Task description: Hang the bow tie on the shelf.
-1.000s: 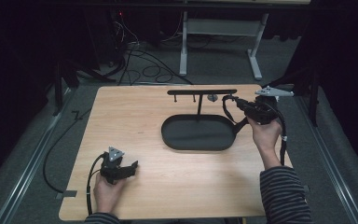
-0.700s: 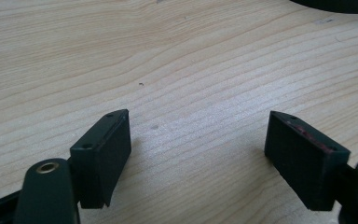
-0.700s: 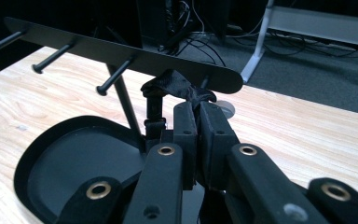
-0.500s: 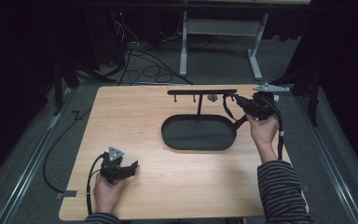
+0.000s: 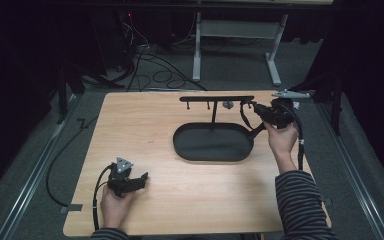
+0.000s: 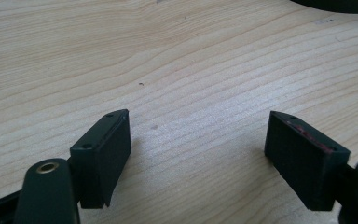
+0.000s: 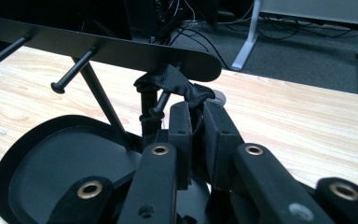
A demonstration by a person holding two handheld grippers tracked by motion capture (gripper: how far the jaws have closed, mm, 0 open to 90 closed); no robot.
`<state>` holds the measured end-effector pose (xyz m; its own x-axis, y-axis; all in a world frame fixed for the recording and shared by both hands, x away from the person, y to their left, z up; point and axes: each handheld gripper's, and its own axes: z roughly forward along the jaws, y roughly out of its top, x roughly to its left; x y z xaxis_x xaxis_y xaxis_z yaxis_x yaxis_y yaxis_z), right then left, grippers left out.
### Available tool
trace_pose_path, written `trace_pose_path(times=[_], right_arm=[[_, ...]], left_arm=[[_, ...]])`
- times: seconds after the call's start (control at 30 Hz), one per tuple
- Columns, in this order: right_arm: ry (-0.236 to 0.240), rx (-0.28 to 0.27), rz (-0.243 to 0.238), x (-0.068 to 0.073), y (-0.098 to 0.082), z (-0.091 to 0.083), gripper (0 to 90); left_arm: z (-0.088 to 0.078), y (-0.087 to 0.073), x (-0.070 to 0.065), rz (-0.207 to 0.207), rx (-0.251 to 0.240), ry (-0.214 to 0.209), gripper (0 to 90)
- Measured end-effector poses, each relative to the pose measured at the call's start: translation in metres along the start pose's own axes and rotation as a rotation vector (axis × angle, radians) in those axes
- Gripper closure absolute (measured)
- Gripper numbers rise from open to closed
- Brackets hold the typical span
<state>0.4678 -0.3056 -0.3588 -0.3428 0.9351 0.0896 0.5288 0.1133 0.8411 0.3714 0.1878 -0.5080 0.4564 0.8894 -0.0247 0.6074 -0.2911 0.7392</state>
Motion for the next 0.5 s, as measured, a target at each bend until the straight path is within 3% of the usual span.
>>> trace_pose_path(times=[0.5], right_arm=[[-0.013, 0.004, 0.002, -0.0017, -0.0004, -0.0064, 74.8]], left_arm=[[0.0000, 0.0000, -0.0001, 0.000, 0.000, 0.000, 23.0]])
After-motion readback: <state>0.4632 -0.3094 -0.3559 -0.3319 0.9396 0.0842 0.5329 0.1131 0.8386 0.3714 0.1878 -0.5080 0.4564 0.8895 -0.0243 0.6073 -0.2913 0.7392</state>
